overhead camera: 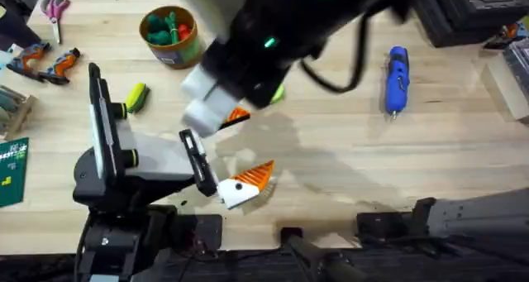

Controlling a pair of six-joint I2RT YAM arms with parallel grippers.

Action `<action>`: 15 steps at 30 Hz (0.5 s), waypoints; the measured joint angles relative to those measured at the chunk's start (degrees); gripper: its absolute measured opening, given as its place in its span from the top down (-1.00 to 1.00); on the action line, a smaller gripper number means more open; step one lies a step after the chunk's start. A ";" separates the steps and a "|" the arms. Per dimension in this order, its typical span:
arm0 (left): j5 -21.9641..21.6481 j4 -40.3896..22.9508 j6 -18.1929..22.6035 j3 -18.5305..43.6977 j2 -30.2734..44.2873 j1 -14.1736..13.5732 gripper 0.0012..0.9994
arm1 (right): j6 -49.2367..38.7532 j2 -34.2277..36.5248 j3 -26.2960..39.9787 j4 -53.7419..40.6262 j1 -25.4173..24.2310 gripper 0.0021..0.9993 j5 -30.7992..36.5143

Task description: Pick up the gripper from the table and insert it into the empty holder that is missing its gripper. Then pick up a screw, insert it into the mounting hole, and use the screwdriver to tighten it. Finally, clean up the table by picking up the vegetable and placing it into the bucket.

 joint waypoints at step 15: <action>0.00 0.00 0.00 0.00 -0.02 0.00 -0.99 | 7.25 -9.85 0.00 -11.22 -14.33 -0.98 0.88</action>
